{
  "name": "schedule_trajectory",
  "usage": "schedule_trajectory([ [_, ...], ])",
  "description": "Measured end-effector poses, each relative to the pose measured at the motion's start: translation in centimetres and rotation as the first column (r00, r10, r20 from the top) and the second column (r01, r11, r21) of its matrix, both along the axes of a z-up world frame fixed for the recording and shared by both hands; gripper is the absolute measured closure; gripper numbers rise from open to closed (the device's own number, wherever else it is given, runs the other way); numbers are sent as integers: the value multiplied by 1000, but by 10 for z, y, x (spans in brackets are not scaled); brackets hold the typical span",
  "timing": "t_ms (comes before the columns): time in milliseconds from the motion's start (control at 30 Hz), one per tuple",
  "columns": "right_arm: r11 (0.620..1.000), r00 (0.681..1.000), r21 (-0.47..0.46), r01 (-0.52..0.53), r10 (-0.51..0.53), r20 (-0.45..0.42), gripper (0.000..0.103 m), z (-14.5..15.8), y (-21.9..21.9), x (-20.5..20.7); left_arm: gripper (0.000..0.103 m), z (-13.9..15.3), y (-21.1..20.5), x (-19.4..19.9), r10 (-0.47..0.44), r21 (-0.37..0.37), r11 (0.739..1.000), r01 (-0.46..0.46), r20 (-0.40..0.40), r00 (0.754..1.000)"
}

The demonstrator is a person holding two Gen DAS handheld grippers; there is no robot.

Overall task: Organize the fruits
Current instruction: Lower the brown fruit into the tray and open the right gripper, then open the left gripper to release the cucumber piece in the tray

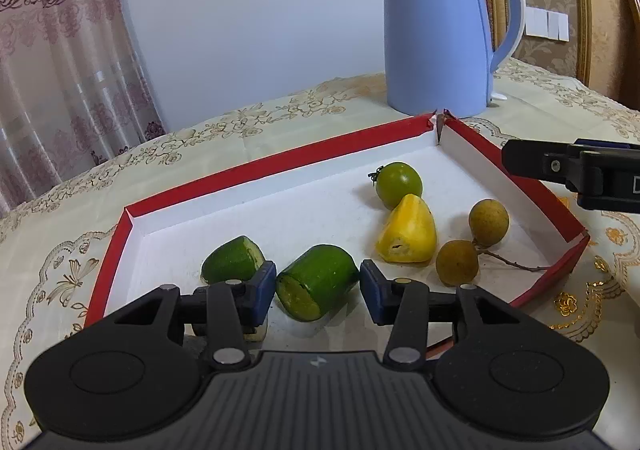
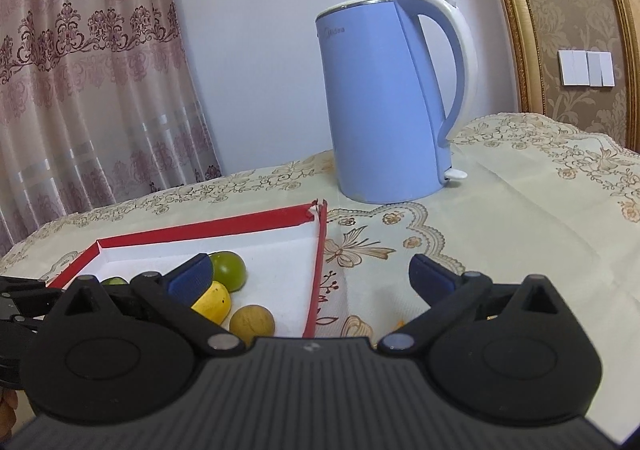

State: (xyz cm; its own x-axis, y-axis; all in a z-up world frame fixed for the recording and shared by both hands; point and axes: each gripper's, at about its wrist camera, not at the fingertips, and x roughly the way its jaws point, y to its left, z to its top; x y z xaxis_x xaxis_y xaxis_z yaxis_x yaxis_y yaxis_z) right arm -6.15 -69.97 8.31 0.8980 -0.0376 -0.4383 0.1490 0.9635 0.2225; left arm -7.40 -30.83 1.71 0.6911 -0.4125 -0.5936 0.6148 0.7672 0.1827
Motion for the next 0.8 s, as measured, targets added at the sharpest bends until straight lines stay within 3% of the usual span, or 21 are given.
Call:
schedule_trajectory([
  [433, 1000, 1000, 3, -9, 10, -10, 0, -2, 1, 1, 57, 0, -1, 0, 2, -5, 1000, -2, -4, 1000],
  [567, 1000, 1000, 5, -9, 9, -13, 0, -2, 1, 1, 38, 6, 3, -1, 7, -43, 999, -7, 11, 1000],
  [800, 1000, 1000, 20, -5, 5, -17, 0, -4, -2, 2, 27, 23, 10, -7, 12, -68, 998, -8, 54, 998],
])
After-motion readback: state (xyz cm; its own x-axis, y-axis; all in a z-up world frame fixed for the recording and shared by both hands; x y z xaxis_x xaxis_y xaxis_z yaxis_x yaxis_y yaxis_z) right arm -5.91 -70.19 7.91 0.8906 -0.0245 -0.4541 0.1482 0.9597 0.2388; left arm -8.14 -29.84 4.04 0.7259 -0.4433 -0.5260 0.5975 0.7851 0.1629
